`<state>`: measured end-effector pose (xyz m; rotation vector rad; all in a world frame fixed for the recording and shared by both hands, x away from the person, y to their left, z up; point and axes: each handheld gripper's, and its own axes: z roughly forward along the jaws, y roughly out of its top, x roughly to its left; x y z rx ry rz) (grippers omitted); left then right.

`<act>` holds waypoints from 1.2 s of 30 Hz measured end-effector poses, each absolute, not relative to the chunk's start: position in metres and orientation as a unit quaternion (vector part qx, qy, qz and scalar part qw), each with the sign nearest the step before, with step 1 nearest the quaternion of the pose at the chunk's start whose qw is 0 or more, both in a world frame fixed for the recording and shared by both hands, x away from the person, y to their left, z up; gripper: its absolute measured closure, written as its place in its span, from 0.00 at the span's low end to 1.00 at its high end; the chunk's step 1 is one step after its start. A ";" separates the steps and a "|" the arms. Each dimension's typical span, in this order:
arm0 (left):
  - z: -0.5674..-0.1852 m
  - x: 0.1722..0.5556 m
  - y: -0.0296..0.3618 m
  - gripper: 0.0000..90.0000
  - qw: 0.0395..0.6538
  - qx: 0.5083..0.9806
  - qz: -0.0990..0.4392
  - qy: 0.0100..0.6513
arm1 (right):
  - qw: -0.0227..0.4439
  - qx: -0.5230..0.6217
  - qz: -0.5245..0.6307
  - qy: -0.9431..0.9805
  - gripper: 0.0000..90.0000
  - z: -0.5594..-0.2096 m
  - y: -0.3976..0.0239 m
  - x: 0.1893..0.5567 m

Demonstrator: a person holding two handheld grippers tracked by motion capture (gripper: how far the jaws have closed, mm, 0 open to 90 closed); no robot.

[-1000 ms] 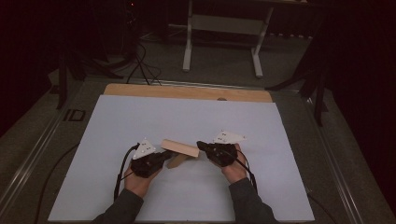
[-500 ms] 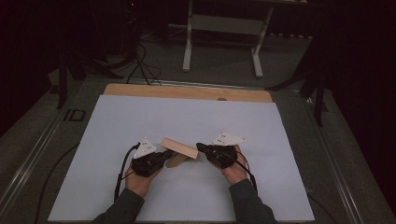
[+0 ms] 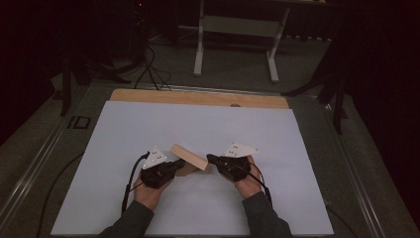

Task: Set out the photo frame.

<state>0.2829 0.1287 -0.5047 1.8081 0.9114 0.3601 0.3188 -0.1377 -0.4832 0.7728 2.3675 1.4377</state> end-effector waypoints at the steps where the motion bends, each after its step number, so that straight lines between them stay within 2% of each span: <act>1: -0.505 0.283 0.129 1.00 0.517 0.753 0.150 0.380 | 0.132 0.265 0.496 0.816 1.00 -0.483 -0.137 0.318; 36: -0.505 0.279 0.123 1.00 0.513 0.760 0.151 0.370 | 0.125 0.236 0.493 0.828 1.00 -0.483 -0.123 0.306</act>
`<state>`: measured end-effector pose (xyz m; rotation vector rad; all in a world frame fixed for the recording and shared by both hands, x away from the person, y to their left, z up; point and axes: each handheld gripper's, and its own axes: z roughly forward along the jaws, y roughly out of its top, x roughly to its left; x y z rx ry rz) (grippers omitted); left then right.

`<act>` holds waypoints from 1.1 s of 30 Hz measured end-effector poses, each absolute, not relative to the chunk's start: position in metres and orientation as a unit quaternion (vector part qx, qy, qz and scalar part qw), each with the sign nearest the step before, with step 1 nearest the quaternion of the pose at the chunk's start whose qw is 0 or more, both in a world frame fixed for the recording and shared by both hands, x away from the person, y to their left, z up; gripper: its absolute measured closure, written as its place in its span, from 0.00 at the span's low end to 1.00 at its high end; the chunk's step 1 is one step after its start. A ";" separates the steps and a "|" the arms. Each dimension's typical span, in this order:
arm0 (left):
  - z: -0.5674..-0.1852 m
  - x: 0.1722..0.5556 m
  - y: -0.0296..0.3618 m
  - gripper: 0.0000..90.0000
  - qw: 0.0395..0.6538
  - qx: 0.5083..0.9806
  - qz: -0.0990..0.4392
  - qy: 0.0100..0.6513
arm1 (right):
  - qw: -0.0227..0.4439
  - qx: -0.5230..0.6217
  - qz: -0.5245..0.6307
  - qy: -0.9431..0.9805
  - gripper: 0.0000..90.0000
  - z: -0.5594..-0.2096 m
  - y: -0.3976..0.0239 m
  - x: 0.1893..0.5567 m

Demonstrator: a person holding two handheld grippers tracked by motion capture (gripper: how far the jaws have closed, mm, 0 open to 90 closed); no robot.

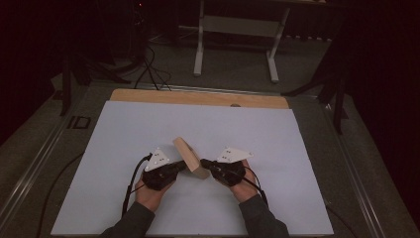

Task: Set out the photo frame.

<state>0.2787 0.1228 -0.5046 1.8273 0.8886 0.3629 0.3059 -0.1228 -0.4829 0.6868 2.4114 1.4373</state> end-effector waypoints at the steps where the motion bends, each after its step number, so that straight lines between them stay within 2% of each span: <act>1: -0.505 0.279 0.123 1.00 0.513 0.760 0.151 0.370 | 0.125 0.235 0.493 0.828 1.00 -0.483 -0.122 0.305; 33: -0.507 0.284 0.129 1.00 0.514 0.751 0.151 0.386 | 0.115 0.205 0.496 0.836 1.00 -0.483 -0.102 0.293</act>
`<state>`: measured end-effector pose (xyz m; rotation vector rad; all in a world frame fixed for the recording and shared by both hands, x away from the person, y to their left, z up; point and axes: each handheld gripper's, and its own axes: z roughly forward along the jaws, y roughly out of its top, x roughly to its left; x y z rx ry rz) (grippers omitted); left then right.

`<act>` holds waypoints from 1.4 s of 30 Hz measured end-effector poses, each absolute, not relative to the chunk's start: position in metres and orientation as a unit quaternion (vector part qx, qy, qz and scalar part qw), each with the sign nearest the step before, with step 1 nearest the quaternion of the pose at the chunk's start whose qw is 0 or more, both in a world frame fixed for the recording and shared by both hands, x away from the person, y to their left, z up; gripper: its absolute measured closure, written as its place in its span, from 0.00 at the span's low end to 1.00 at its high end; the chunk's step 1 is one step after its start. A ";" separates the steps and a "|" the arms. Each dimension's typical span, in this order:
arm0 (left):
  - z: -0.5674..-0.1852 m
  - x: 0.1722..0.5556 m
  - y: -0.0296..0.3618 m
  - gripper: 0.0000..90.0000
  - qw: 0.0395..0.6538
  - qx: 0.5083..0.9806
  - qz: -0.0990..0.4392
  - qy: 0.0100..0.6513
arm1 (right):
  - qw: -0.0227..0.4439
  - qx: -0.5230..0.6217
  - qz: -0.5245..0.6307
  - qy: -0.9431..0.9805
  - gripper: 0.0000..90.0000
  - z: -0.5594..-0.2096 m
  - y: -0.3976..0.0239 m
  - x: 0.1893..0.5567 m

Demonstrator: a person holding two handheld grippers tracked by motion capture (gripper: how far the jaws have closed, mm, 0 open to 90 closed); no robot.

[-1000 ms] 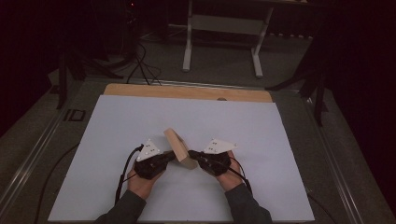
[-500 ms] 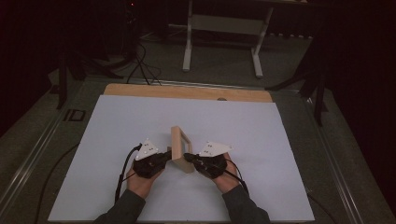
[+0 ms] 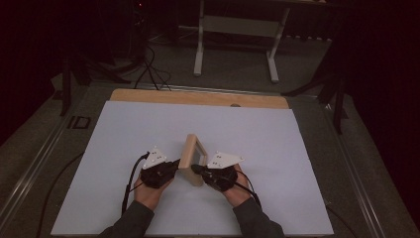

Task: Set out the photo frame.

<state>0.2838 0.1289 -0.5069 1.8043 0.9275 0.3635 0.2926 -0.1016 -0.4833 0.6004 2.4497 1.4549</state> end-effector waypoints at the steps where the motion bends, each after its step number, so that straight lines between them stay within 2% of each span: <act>1: -0.507 0.284 0.129 1.00 0.514 0.751 0.151 0.386 | 0.115 0.205 0.496 0.836 1.00 -0.483 -0.101 0.292; 11: -0.506 0.284 0.134 0.97 0.512 0.749 0.157 0.390 | 0.125 0.203 0.487 0.840 0.97 -0.484 -0.102 0.294; 19: -0.501 0.285 0.146 0.92 0.521 0.730 0.164 0.410 | 0.133 0.210 0.491 0.835 0.93 -0.481 -0.108 0.296; 35: -0.488 0.280 0.160 0.63 0.545 0.699 0.163 0.433 | 0.144 0.228 0.495 0.826 0.82 -0.476 -0.119 0.302; 42: -0.483 0.278 0.159 0.54 0.548 0.694 0.163 0.437 | 0.147 0.239 0.493 0.823 0.75 -0.476 -0.122 0.304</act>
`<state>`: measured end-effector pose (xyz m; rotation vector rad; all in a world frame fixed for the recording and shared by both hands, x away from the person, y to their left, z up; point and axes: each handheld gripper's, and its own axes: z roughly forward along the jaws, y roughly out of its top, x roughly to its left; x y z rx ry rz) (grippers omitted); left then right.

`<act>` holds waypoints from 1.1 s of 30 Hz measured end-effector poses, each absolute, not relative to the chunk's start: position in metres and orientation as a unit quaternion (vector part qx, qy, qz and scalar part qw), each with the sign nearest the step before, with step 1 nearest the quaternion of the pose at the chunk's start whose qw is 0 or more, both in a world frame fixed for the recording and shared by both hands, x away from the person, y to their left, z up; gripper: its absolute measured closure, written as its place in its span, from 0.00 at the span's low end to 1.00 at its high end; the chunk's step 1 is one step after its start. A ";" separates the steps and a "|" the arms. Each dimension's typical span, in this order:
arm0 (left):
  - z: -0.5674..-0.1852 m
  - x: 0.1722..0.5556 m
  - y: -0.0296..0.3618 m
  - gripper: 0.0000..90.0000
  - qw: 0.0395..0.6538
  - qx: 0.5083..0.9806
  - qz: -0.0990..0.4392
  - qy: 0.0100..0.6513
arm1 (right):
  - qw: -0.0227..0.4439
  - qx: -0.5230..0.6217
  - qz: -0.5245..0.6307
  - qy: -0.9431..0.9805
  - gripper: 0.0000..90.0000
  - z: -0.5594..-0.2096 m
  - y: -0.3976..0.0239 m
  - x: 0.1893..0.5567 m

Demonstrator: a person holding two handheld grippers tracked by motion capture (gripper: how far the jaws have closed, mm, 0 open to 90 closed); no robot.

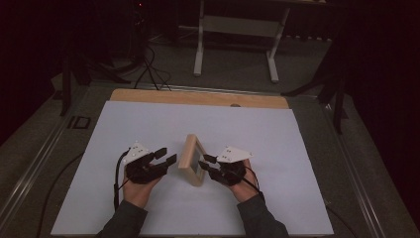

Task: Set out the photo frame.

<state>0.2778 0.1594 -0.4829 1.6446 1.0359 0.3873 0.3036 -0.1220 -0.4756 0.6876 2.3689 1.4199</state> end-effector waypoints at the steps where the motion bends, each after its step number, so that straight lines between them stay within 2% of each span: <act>1: -0.482 0.277 0.159 0.53 0.547 0.695 0.165 0.436 | 0.147 0.241 0.493 0.823 0.74 -0.475 -0.122 0.304; 9: -0.475 0.272 0.156 0.48 0.550 0.693 0.180 0.429 | 0.152 0.255 0.492 0.819 0.66 -0.474 -0.127 0.307; 16: -0.470 0.267 0.150 0.44 0.554 0.695 0.193 0.416 | 0.153 0.261 0.493 0.816 0.65 -0.474 -0.130 0.308; 33: -0.474 0.264 0.128 0.39 0.542 0.716 0.179 0.402 | 0.160 0.269 0.495 0.810 0.61 -0.471 -0.136 0.310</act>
